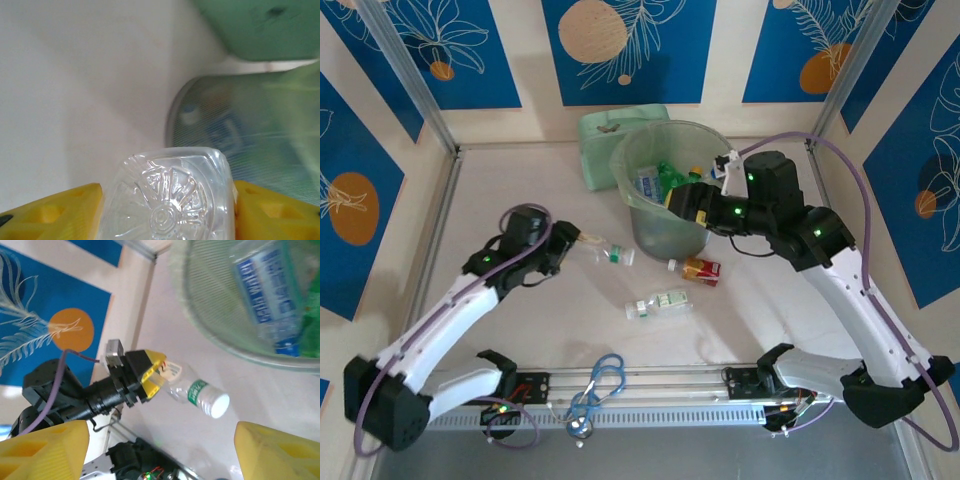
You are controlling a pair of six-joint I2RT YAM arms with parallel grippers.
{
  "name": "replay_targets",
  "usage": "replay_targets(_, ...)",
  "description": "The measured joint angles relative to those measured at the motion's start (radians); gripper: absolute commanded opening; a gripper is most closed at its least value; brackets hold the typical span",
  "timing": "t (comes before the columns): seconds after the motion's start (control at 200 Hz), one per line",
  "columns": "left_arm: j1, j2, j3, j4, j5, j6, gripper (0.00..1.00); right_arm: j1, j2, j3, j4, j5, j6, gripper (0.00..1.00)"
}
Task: Put the plastic bottles in the bin
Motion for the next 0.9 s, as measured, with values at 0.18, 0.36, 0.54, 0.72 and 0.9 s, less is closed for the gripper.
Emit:
replay_targets(0.18,0.085,-0.042,0.11,0.05,0.038,0.074,0.55,0.053,0.05,0.026,0.072,-0.07,0.01,0.77)
replay_targets(0.36,0.101,0.001,0.18,0.253,0.15,0.08,0.55,0.077,0.1,0.06,0.109,-0.092,0.026,0.81)
replay_targets(0.54,0.102,0.082,0.195,0.483,0.258,0.044,0.54,0.058,0.128,0.093,0.125,-0.098,0.058,0.86)
replay_targets(0.72,0.102,0.142,0.201,0.622,0.336,-0.012,0.54,0.038,0.154,0.102,0.163,-0.122,0.088,0.86)
replay_targets(0.9,0.102,0.175,0.201,0.767,0.406,-0.082,0.54,0.034,0.2,0.121,0.196,-0.146,0.106,0.82)
